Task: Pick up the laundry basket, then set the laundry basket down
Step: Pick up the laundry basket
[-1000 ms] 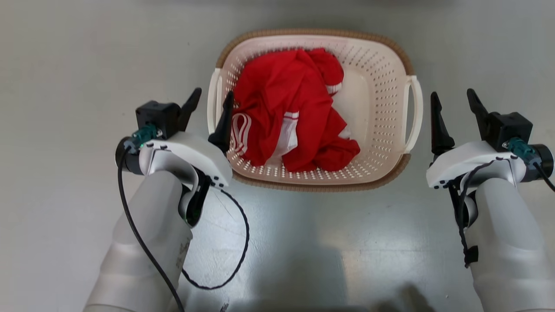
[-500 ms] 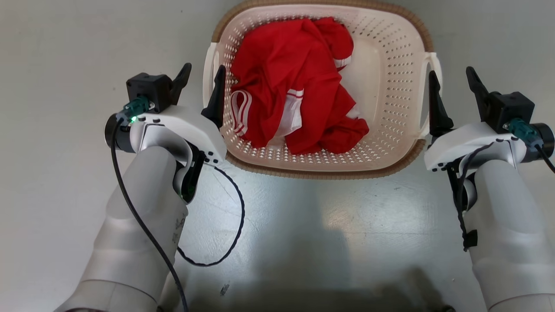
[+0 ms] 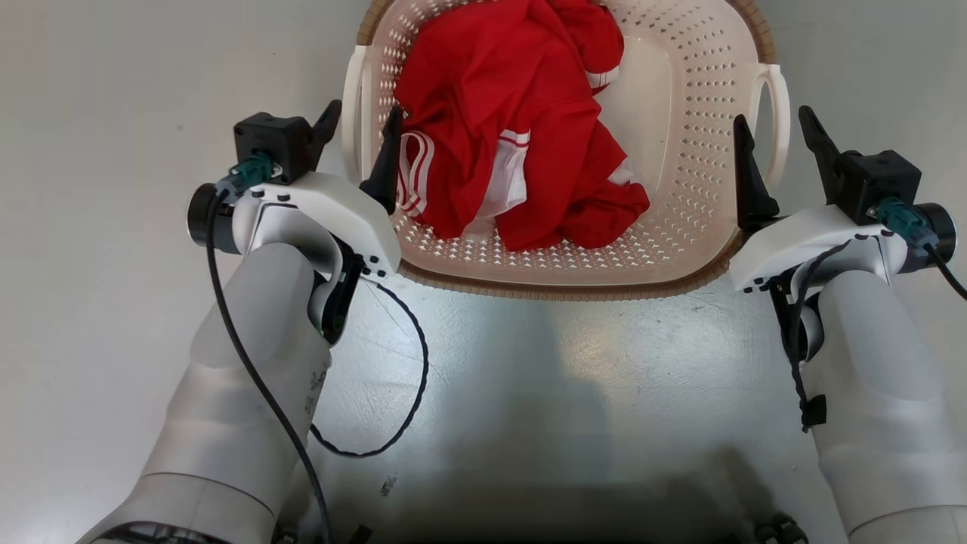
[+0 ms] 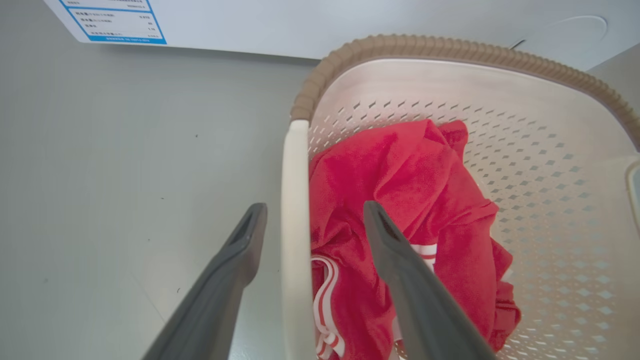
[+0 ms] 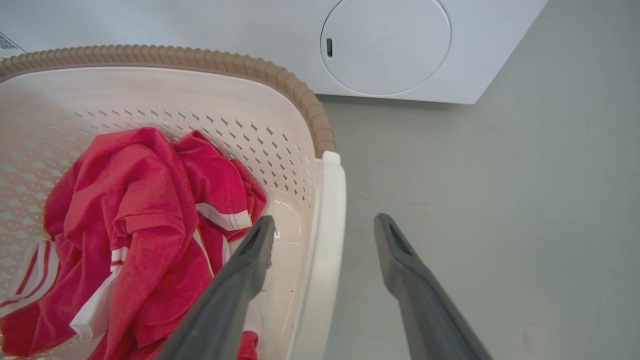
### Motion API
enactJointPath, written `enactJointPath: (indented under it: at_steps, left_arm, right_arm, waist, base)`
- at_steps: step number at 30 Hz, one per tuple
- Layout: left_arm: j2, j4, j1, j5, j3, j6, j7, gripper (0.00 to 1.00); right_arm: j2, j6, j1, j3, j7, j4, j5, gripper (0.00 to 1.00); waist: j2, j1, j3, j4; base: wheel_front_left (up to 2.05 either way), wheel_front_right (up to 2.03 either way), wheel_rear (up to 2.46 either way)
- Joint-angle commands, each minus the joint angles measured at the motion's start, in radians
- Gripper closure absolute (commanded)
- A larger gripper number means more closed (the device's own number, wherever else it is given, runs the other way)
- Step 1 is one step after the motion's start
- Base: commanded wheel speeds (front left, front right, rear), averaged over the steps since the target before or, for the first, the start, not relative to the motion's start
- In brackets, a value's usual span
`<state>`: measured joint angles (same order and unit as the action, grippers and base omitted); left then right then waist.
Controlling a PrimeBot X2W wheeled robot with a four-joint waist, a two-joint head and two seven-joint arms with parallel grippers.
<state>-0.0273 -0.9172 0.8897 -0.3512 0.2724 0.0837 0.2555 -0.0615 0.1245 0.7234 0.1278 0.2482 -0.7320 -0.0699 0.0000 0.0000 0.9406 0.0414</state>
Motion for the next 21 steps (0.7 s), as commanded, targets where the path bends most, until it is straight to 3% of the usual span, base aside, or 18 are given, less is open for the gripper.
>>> enactJointPath:
  at_steps: [1,21]
  left_arm:
    - [-0.023,0.006,-0.01,0.001,-0.013,0.0,0.006,0.0]
    - [-0.023,-0.036,0.035,-0.014,0.045,-0.029,0.006,0.0]
  right_arm:
    - [0.011,0.006,-0.023,-0.021,0.014,0.006,0.005,0.0]
    - [0.011,0.006,0.022,-0.08,0.014,-0.065,0.077,0.0]
  waist:
    - [0.0,0.0,0.002,-0.001]
    - [0.0,0.0,0.047,-0.005]
  base:
    - [0.0,0.0,0.0]
    - [0.0,0.0,0.0]
